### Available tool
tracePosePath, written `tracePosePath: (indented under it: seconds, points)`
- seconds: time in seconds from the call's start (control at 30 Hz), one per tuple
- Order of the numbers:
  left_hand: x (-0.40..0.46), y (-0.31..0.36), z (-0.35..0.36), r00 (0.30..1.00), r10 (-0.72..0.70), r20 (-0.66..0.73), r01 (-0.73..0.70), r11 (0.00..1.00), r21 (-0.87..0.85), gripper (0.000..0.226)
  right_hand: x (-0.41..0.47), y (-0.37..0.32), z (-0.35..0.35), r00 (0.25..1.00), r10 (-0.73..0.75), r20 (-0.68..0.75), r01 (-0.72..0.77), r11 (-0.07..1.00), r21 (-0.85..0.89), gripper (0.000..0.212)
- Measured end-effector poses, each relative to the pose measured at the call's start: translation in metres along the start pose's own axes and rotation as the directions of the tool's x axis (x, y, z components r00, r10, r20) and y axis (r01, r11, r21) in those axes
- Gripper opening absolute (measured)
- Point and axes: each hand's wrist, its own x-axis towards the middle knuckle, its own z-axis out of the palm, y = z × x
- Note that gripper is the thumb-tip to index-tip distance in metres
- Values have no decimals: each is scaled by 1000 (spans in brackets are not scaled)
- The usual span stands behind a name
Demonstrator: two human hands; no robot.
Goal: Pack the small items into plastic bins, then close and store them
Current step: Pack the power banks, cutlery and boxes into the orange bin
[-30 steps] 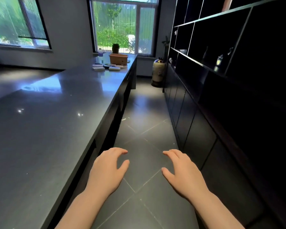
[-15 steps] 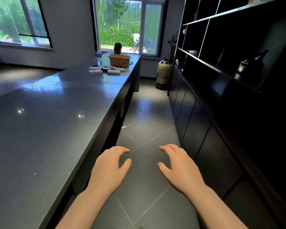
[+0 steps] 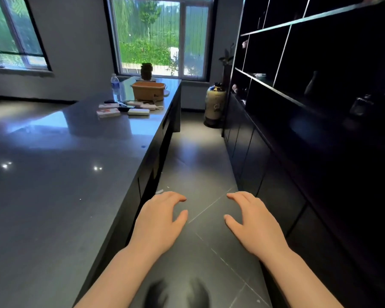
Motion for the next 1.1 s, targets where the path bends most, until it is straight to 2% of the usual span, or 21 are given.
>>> tracePosePath:
  seconds: [0.33, 0.57, 0.73, 0.87, 1.1]
  points:
    - [162, -10, 81, 995, -95, -6, 95, 995, -5, 33, 174, 88, 27, 998, -51, 46, 50, 998, 37, 51]
    - [265, -14, 113, 987, -152, -55, 150, 988, -40, 31, 287, 111, 39, 988, -121, 96, 115, 991, 70, 50]
    - [337, -48, 131, 975, -209, -81, 206, 978, -38, 32, 370, 119, 66, 981, -172, 89, 167, 984, 60, 48]
    - [403, -81, 143, 981, -184, -54, 184, 983, -18, 32, 436, 123, 93, 984, -147, 97, 141, 988, 69, 48]
    - [535, -146, 144, 985, -150, -84, 150, 989, 0, 31, 564, 118, 132, 984, -144, 106, 139, 989, 55, 48]
